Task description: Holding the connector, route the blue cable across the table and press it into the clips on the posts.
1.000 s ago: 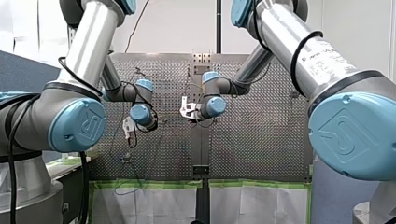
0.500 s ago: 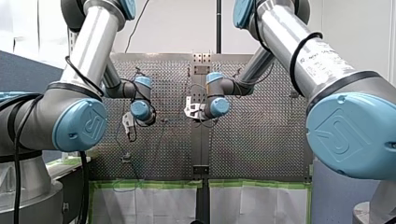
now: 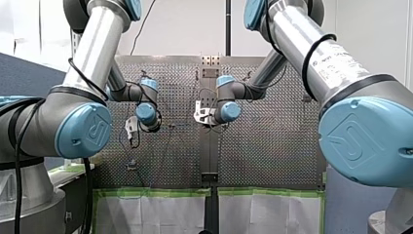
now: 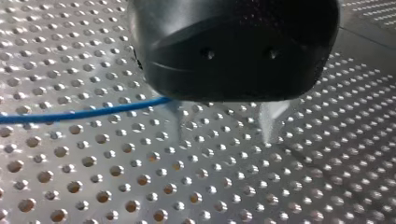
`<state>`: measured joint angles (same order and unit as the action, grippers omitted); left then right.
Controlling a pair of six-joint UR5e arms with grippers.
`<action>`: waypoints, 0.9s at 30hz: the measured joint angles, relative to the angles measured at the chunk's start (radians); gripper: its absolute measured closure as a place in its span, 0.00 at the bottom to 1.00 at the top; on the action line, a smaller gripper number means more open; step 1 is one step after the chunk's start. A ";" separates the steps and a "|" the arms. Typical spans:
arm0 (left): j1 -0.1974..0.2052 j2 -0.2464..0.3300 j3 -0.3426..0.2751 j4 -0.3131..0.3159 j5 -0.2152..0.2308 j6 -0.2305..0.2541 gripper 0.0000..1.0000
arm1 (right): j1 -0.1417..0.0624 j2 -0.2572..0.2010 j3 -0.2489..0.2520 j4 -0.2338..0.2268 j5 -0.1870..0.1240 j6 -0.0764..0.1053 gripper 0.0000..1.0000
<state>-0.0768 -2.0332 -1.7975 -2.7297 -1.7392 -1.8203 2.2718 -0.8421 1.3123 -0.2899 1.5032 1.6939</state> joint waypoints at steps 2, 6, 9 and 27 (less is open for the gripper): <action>-0.001 0.000 0.000 -0.015 -0.004 0.005 0.00 | 0.000 0.000 0.000 0.001 -0.001 -0.001 1.00; -0.006 0.005 0.000 -0.032 -0.008 0.011 0.00 | 0.000 0.000 0.000 0.002 -0.001 -0.001 1.00; -0.016 0.024 -0.006 -0.054 -0.008 0.016 0.00 | -0.001 0.000 0.000 0.003 -0.001 0.000 1.00; -0.089 0.192 -0.139 -0.113 0.013 0.028 0.00 | -0.016 0.000 0.000 0.010 0.002 0.003 1.00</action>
<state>-0.1658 -1.8412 -1.9364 -2.8428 -1.7265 -1.7926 2.2561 -0.8418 1.3125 -0.2803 1.5050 1.6969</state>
